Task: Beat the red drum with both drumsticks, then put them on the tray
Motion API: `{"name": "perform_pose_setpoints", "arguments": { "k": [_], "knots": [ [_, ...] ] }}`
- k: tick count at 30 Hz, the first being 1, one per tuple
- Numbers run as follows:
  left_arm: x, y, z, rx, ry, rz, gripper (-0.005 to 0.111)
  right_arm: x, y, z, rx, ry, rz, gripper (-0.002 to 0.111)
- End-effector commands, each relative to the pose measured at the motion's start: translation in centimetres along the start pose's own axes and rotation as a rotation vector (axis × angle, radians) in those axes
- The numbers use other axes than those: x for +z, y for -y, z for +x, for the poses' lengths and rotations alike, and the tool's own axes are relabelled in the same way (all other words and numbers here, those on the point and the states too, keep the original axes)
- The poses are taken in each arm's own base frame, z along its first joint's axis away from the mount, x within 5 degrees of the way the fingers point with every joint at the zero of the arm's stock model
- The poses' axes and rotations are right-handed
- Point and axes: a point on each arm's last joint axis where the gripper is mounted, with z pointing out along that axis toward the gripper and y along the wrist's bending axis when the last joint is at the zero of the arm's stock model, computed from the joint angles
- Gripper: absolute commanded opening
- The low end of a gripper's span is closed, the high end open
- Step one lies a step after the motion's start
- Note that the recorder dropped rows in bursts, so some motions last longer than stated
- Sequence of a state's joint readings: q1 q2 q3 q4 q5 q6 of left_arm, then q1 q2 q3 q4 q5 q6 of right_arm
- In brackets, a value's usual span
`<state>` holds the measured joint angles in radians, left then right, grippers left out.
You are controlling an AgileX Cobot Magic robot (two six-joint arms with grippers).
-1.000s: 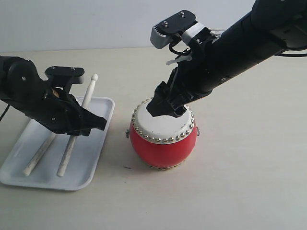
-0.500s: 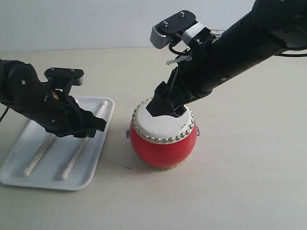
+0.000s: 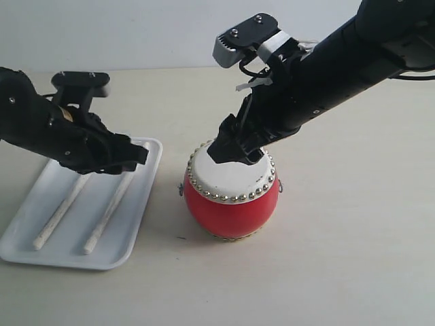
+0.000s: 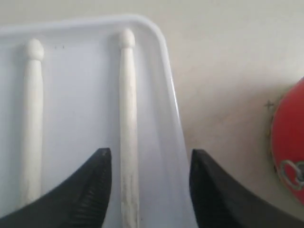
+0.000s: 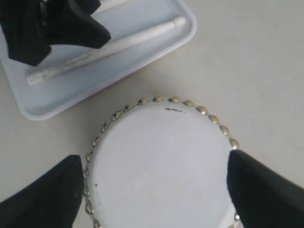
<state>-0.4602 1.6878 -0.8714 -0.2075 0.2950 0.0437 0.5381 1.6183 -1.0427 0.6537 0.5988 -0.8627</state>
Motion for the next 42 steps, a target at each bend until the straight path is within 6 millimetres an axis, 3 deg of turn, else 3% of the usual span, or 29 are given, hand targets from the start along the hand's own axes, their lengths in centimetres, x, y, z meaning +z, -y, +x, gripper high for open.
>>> {"name": "perform_pose_setpoints", "arguments": {
  "k": [1,3,6,10,12,16,19,22,27,31,35,42],
  "knots": [
    [-2.5,-0.1,-0.1,-0.002,0.118,0.002,0.022,-0.4,0.5,-0.5,-0.003,0.044,0.046,0.075],
    [-3.4,-0.2,0.6,-0.002,0.189,-0.002,0.002,-0.4,0.6,-0.6,-0.003,0.056,0.06,0.07],
    [-4.5,-0.7,2.2,-0.004,0.311,-0.016,0.0,-0.5,0.9,-0.8,-0.004,0.085,0.092,0.051],
    [-6.2,-1.6,4.7,-0.003,0.539,-0.04,0.0,-0.7,1.0,-1.0,-0.005,0.102,0.109,0.012],
    [-7.1,-1.9,6.1,0.004,0.627,-0.051,0.0,-0.8,1.0,-1.1,-0.01,0.113,0.122,0.0],
    [-8.9,-2.5,9.1,0.017,0.776,-0.066,0.0,-2.0,1.1,-1.4,-0.015,0.18,0.187,0.0],
    [-11.1,-2.9,11.4,0.028,0.925,-0.061,0.0,-4.3,1.2,-0.8,-0.013,0.311,0.332,0.0],
    [-12.9,-2.9,12.4,0.03,1.017,-0.046,0.0,-8.1,2.0,1.4,0.057,0.424,0.471,0.0],
    [-13.7,-3.0,13.0,0.018,1.066,-0.043,0.0,-14.0,2.1,4.6,0.177,0.627,0.684,0.0],
    [-13.7,-3.0,13.0,0.018,1.066,-0.043,0.0,-16.7,0.8,4.6,0.167,0.726,0.704,0.0],
    [-13.7,-3.0,13.0,0.018,1.066,-0.043,0.0,-18.5,-0.3,4.8,0.152,0.792,0.717,0.0],
    [-13.7,-3.0,13.0,0.018,1.066,-0.043,0.0,-19.0,-0.6,4.8,0.146,0.812,0.719,0.0]
  ]
}}
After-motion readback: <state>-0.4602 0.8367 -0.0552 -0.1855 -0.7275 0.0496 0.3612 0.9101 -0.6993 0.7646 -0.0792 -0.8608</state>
